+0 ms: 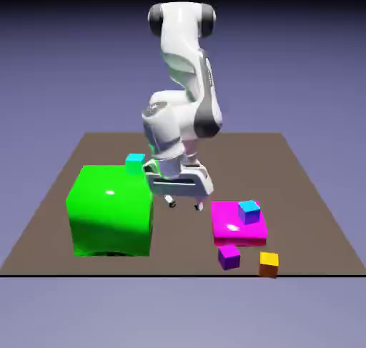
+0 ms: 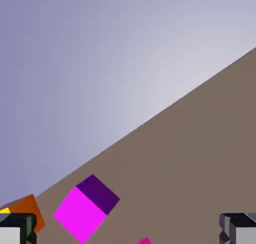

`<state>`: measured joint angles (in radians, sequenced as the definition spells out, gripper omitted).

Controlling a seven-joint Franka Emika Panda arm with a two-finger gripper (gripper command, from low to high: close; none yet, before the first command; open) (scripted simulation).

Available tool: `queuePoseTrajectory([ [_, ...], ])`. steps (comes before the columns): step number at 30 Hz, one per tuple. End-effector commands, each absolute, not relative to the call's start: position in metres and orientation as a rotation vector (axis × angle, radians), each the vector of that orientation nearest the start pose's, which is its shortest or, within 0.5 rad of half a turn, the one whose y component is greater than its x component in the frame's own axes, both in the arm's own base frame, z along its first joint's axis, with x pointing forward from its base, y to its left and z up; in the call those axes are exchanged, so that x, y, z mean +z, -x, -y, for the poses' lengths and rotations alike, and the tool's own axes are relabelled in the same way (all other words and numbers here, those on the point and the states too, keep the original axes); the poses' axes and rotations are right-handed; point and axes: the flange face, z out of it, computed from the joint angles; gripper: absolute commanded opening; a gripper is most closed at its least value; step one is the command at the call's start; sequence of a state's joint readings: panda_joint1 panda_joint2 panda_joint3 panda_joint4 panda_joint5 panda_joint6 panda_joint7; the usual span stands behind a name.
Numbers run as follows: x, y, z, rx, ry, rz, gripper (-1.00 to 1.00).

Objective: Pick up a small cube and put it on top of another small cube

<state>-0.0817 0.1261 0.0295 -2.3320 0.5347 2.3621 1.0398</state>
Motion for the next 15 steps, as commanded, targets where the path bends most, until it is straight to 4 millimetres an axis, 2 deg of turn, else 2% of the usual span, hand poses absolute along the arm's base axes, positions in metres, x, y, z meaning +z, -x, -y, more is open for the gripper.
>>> queuePoseTrajectory([
  [1, 0.266, -0.51, 0.019, 0.44, 2.047, -1.967, 0.0],
  [8, 0.19, -0.529, 0.006, 0.961, 1.708, -2.118, 0.0],
  [15, 0.117, -0.541, -0.012, 1.448, 1.312, -2.135, 0.0],
])
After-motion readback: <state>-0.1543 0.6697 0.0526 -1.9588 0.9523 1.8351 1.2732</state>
